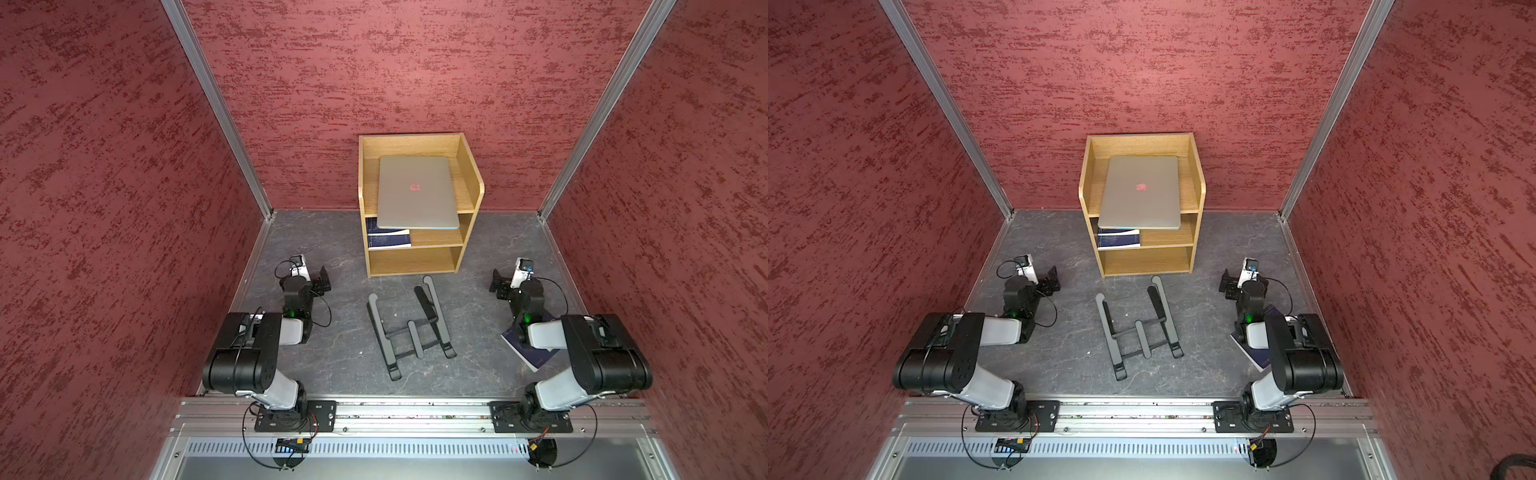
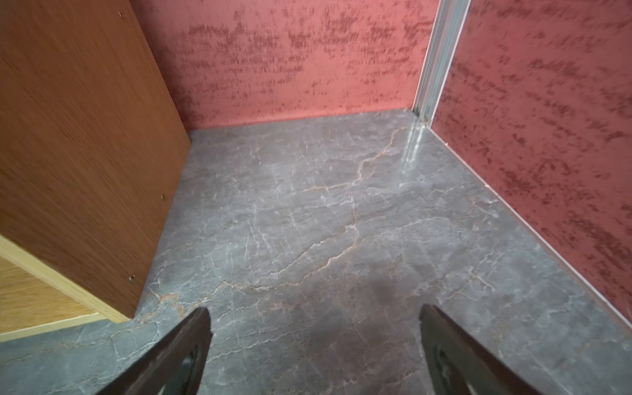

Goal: Close the laptop lid and set it aside
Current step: Reset both arms

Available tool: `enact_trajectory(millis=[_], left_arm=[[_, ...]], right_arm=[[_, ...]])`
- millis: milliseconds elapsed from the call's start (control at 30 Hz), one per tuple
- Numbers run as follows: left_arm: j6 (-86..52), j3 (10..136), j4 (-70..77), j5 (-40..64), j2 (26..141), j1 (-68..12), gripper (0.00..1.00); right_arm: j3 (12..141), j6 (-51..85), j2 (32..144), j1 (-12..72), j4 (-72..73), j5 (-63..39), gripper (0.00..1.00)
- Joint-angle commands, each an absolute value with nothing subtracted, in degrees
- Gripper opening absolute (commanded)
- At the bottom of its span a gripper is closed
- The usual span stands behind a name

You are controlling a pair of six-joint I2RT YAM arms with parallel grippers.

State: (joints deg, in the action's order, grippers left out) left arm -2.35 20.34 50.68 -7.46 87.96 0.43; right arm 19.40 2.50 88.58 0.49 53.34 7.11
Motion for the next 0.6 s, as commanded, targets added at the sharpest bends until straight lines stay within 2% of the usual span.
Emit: enact_trajectory(millis=[0, 567], left_arm=[[-1.28, 20.61, 53.66, -6.36, 88.03, 0.66, 1.00], [-1.33, 20.52, 53.44, -6.64, 87.77, 0.53, 1.00]], right_arm=[[21.76, 0.86, 88.12, 1.08, 52.07, 5.25, 0.98], [21.54, 0.81, 88.00, 1.14, 52.54, 5.31, 0.98]])
